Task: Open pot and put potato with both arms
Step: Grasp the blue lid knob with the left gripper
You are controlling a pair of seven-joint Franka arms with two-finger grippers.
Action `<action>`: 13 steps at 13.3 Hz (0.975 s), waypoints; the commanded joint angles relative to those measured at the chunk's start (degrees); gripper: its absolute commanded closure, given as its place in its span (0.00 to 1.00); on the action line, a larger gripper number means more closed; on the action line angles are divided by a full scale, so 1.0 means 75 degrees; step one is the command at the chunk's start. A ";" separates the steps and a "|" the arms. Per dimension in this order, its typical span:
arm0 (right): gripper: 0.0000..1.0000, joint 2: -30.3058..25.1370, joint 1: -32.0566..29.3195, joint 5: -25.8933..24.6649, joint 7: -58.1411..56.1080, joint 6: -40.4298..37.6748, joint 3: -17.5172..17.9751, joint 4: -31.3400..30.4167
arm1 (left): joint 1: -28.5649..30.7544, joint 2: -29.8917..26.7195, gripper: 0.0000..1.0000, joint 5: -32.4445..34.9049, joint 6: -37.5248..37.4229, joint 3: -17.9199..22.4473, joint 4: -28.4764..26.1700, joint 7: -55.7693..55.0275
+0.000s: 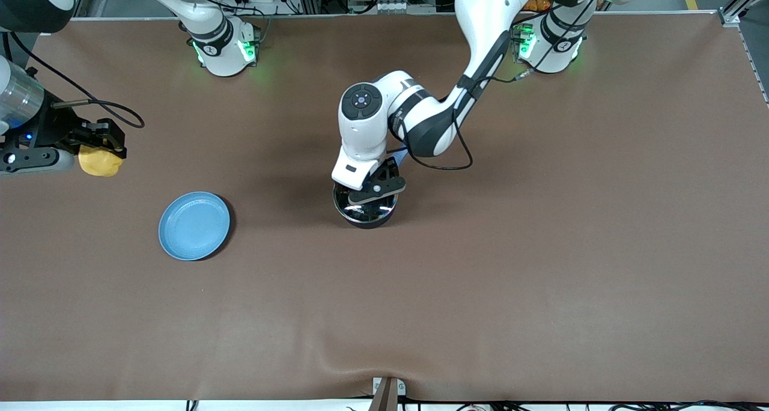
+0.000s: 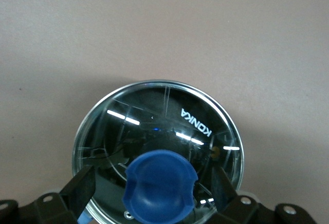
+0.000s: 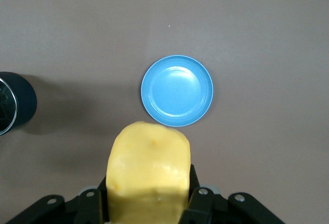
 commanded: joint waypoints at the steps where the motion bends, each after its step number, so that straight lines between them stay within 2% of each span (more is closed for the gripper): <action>1: 1.00 -0.0025 -0.0059 0.0028 -0.0020 -0.0039 -0.0044 -0.0024 | -0.0155 0.0180 0.00 0.0175 0.0072 0.0147 0.0283 -0.0022; 7: 1.00 -0.0013 -0.0106 0.0028 -0.0031 -0.0074 -0.0056 -0.0024 | -0.0155 0.0262 0.03 0.0175 0.0259 0.0135 0.0283 0.0259; 8: 1.00 -0.0013 -0.0117 0.0028 -0.0031 -0.0074 -0.0056 -0.0024 | -0.0167 0.0262 0.05 0.0175 0.0259 0.0135 0.0272 0.0352; 9: 1.00 -0.0013 -0.0118 0.0028 -0.0031 -0.0074 -0.0056 -0.0024 | -0.0167 0.0262 0.12 0.0175 0.0259 0.0135 0.0248 0.0458; 10: 1.00 -0.0013 -0.0118 0.0028 -0.0031 -0.0086 -0.0056 -0.0024 | -0.0167 0.0262 0.24 0.0187 0.0259 0.0123 0.0237 0.0586; 13: 1.00 -0.0013 -0.0129 0.0028 -0.0031 -0.0074 -0.0056 -0.0024 | -0.0167 0.0285 0.28 0.0187 0.0236 0.0111 0.0201 0.0717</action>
